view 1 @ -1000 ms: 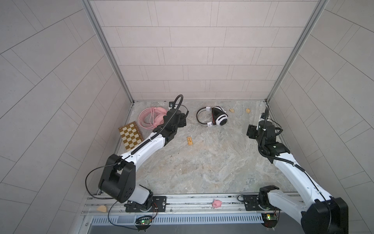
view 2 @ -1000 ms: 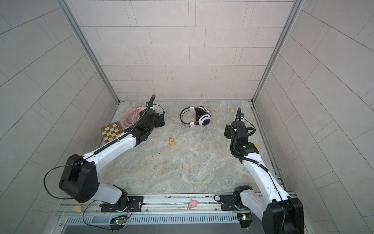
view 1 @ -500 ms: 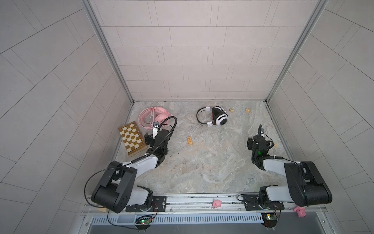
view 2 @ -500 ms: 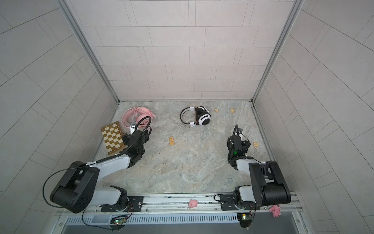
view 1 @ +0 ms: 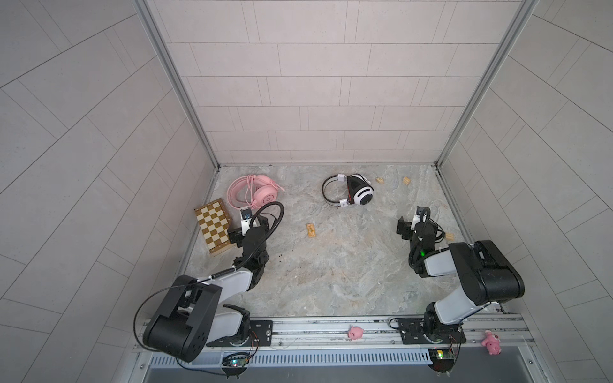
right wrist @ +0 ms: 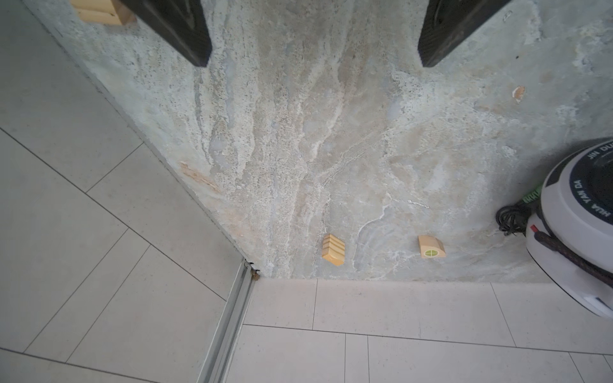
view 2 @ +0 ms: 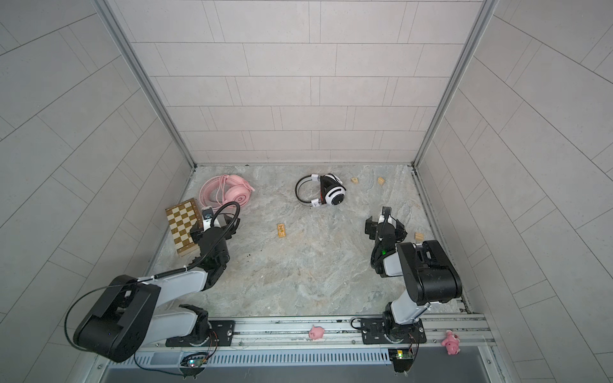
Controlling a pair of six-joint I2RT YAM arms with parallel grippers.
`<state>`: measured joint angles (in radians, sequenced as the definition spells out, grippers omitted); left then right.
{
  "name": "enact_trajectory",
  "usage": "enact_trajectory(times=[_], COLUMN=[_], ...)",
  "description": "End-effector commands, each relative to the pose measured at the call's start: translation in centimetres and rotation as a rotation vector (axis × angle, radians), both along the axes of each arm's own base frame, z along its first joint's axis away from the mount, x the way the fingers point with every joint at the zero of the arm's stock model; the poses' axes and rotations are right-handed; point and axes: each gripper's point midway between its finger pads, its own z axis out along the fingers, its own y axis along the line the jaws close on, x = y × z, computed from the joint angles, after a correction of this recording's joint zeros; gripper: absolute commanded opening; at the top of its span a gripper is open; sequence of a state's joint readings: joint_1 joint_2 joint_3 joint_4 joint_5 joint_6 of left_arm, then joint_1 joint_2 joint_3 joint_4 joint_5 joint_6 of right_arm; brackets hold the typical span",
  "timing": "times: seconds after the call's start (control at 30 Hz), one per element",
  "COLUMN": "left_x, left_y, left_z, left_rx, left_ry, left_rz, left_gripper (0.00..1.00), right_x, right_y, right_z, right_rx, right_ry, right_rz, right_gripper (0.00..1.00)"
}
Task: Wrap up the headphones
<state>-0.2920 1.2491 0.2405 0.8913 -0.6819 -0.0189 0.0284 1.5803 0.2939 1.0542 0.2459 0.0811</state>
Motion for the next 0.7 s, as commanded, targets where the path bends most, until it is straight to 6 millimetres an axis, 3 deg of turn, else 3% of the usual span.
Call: enact_trajectory(times=[0.0,0.07,0.2,0.3,0.33,0.47,0.53,0.67], left_x=[-0.7,-0.8,0.6,2.6,3.7,4.0,4.9,4.7], left_y=[0.5,0.9,-0.1,-0.1,0.1,0.7,1.0,1.6], left_z=[0.5,-1.1,-1.4,-4.5,-4.7,-5.0,-4.8,-4.9], left_rx=[0.010,-0.006,0.043,-0.004,0.004,-0.030,-0.009,-0.022], left_ry=[-0.010,0.038,0.000,0.040,0.020,0.147,0.096,0.149], left_rz=[0.011,0.035,-0.070,-0.140,-0.148,-0.101,-0.086,-0.038], left_gripper=[0.96,0.97,0.98,0.99,0.99,1.00,1.00,1.00], right_x=[0.5,0.4,0.8,1.7,1.7,1.7,1.7,1.7], right_y=[0.4,0.4,1.0,1.9,2.0,2.0,2.0,2.0], right_z=[1.1,1.1,1.0,0.6,0.6,0.6,0.6,0.6], right_rx=[-0.023,-0.024,-0.030,-0.032,-0.036,-0.040,-0.040,-0.040], right_ry=[-0.037,-0.041,-0.021,0.026,0.031,0.026,0.028,0.027], right_rz=[0.020,0.021,0.050,0.104,0.108,0.108,0.108,0.108], right_gripper=[0.99,0.99,0.99,0.99,0.99,0.99,0.99,0.99])
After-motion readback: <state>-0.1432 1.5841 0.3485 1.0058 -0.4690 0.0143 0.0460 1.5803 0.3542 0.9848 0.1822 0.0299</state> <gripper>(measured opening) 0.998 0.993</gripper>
